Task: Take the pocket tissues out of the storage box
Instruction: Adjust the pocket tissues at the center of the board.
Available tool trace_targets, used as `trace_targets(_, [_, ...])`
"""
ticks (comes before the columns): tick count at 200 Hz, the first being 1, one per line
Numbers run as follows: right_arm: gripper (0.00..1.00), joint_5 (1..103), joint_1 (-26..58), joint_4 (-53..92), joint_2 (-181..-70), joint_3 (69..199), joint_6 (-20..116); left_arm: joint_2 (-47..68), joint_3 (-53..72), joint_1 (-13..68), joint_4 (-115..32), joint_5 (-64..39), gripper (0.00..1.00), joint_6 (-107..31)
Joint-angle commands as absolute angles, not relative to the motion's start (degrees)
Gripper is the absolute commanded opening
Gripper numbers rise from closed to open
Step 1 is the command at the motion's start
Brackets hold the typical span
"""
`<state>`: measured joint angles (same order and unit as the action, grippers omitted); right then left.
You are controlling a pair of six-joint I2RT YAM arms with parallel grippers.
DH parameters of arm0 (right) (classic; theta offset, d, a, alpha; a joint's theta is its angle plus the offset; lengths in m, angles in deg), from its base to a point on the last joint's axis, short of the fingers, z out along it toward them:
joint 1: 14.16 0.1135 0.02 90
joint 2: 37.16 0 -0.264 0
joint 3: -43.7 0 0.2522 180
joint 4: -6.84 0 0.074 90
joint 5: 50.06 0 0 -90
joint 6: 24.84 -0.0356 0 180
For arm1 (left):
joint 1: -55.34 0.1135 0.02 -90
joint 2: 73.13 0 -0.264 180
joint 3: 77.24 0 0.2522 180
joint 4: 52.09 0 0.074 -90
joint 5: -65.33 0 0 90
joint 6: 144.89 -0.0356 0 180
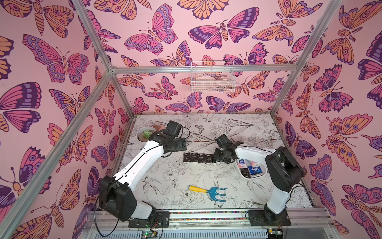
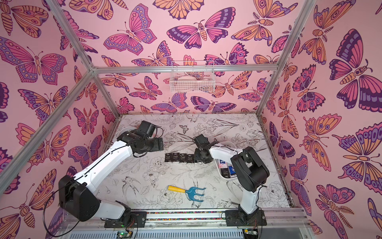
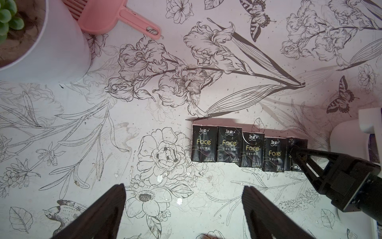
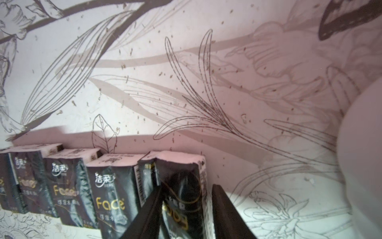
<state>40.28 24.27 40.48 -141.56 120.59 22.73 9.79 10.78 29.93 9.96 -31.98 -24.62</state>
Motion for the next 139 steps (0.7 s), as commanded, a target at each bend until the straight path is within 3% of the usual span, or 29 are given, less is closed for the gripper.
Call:
trace_targets(1, [0.46, 40.96, 24.78, 41.83, -142.23, 120.87, 21.82, 9.31, 9.89, 30.33, 11.24, -32.79, 0.94, -24.73])
trace_targets(61, [0.59, 37.9, 22.22, 46.65, -134.61, 122.19, 25.01, 9.11, 10.17, 30.33, 11.21, -32.14, 0.94, -24.69])
trace_targets(100, [0.62, 37.24, 18.62, 49.8, -129.35, 123.07, 27.94, 9.23, 10.41, 30.34, 11.24, -31.7, 0.94, -24.46])
trace_targets(139, [0.61, 38.6, 9.1, 51.21, -124.94, 118.46, 31.18, 8.78, 10.17, 30.37, 11.21, -31.87, 0.94, -24.47])
